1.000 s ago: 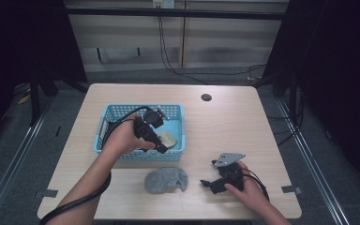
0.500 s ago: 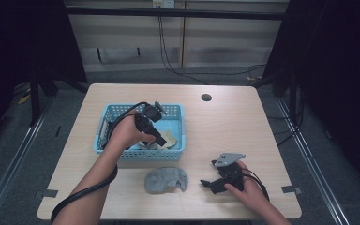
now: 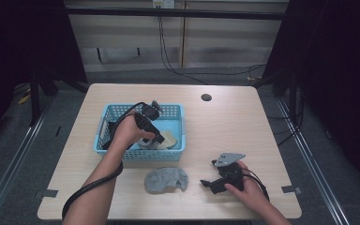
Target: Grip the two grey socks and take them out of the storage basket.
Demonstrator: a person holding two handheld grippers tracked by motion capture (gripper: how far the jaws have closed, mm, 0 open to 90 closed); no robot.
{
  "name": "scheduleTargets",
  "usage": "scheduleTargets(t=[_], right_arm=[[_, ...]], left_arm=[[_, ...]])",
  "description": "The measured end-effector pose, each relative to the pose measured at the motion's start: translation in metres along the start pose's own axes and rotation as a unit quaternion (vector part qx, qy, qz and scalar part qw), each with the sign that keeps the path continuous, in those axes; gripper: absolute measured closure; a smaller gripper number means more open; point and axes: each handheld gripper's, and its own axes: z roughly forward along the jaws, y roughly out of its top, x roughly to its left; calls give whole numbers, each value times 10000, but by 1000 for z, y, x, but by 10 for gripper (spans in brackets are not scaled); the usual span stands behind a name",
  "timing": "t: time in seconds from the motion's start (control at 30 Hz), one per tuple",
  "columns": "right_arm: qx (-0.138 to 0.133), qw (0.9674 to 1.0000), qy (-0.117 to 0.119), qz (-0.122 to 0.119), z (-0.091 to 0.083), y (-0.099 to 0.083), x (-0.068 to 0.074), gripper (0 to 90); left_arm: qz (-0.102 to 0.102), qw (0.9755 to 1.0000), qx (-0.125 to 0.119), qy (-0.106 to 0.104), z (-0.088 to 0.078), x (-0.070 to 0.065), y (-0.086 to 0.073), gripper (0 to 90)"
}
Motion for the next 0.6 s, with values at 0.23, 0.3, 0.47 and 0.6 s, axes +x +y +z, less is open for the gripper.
scheduleTargets(t=[0.23,0.3,0.47,0.6], right_arm=[[-4,10000,-1,-3,0,0,0,116],[14,10000,-12,-2,0,0,0,116],[7,10000,-15,-13,0,0,0,116],[8,10000,-13,-7,0,0,0,116]], left_arm=[[-157,9997,66,187,13,10,-3,254],[-267,9994,39,193,17,14,-5,253],[-448,9987,91,212,24,24,-9,253],[-532,9984,150,151,28,27,-10,264]])
